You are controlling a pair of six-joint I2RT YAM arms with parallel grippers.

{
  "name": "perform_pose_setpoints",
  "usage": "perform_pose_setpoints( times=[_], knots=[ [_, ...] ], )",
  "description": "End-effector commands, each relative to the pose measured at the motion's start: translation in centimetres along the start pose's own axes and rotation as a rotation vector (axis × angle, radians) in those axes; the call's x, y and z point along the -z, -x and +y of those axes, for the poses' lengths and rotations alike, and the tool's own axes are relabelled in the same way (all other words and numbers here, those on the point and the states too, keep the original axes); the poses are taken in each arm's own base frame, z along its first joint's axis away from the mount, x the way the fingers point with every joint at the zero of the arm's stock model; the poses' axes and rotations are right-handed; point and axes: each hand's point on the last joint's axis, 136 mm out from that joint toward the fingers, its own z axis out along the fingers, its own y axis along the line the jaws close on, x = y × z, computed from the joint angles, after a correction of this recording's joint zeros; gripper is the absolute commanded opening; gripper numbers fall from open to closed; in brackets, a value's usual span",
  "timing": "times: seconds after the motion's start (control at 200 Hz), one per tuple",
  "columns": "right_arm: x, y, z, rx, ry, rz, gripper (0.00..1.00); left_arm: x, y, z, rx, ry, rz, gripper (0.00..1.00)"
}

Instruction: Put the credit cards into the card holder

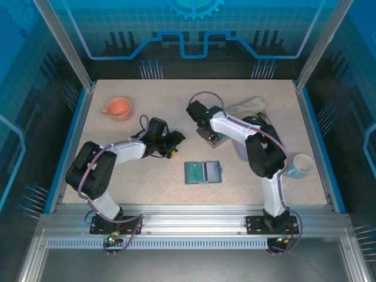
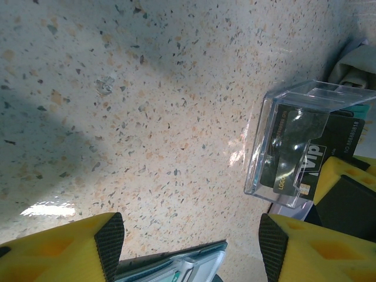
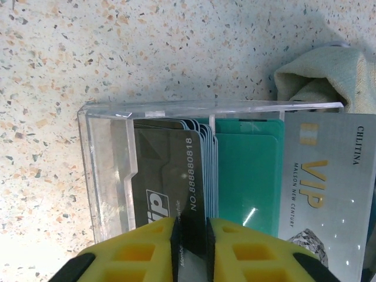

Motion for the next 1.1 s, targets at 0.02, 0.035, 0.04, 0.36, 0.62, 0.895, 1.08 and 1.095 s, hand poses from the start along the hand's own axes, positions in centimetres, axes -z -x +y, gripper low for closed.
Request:
perform_pose_setpoints(
  times=[0.02, 0.035, 0.04, 0.36, 0.62, 0.895, 1.08, 1.095],
  knots=[
    [0.4, -0.1, -1.2, -0.029, -0.011, -0.010, 0.19, 0.0, -0.4, -0.7, 0.007, -0.005, 0.025, 0.65],
    [0.4, -0.1, -1.3, -0.031, -0.011, -0.010, 0.18, 0.0, -0.4, -0.6, 0.008, -0.004, 0.024, 0.65],
    [0.5, -0.1, -1.2, -0.031, -0.011, -0.010, 0.18, 0.0, -0.4, -0.6, 0.008, -0.003, 0.025, 0.65],
    [1.7, 0.1, -1.3, -0.044, 0.023, -0.028, 0.09, 0.1, -0.5, -0.6, 0.007, -0.002, 0.025, 0.65],
    [3.9, 0.2, -1.2, -0.079, 0.091, -0.052, 0.06, 0.2, -0.5, -0.8, 0.004, -0.006, 0.025, 0.65],
    [8.6, 0.6, -1.0, -0.221, 0.304, -0.134, 0.01, 1.0, -0.8, -2.3, -0.030, -0.073, 0.023, 0.66],
    [13.6, 0.6, -2.0, -0.513, 0.722, -0.256, 0.00, 2.6, -1.6, -5.8, -0.099, -0.239, 0.045, 0.68],
    [14.0, 0.6, -2.1, -0.538, 0.763, -0.267, 0.00, 2.7, -1.7, -6.3, -0.109, -0.257, 0.051, 0.68]
  ],
)
